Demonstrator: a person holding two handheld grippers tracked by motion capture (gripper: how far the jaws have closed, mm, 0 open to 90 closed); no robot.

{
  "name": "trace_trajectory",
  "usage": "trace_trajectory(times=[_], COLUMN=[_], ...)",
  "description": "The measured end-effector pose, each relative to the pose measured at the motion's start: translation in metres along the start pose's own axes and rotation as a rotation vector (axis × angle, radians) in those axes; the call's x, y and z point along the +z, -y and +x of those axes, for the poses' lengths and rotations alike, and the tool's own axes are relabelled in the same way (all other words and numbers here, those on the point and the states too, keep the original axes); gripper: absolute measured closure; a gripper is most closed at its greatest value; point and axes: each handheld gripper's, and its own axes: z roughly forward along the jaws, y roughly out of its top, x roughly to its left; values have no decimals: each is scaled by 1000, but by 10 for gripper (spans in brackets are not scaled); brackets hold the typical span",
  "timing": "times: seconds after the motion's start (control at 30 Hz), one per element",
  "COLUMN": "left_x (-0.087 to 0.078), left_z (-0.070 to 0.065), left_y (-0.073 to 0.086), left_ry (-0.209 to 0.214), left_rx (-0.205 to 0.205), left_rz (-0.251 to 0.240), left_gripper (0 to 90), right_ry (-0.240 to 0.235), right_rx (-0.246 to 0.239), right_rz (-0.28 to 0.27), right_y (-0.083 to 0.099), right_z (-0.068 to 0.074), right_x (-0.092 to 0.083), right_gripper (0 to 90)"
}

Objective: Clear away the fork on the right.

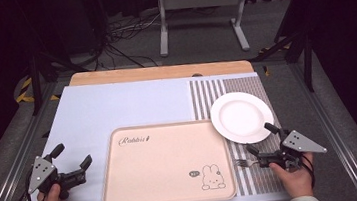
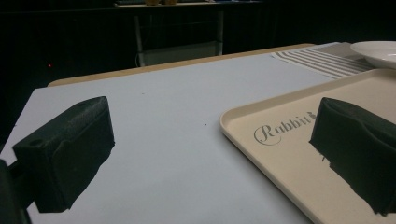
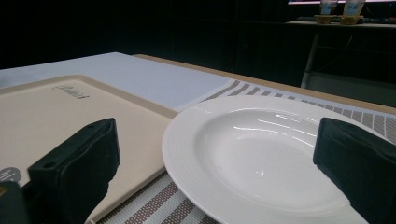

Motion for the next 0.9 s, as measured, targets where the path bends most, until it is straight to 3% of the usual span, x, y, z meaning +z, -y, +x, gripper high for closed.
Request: trace_trajectory(times=[0.6,0.73,0.9], left_x=[-1,0,1], left_z=[0,0,-1], left_y=[0,-1,-1], left_ry=[10,13,28], left_rx=[-3,-4,-5], left_rz=[1,2,7], left_gripper=[3,3,3], right_ry=[-6,-21,-49], right_rx=[2,-14,1], right_rz=[1,13,19], right_y=[-2,-6,-17], right_z=[1,2,0], right_x=[0,1,3], right_gripper=[12,11,6])
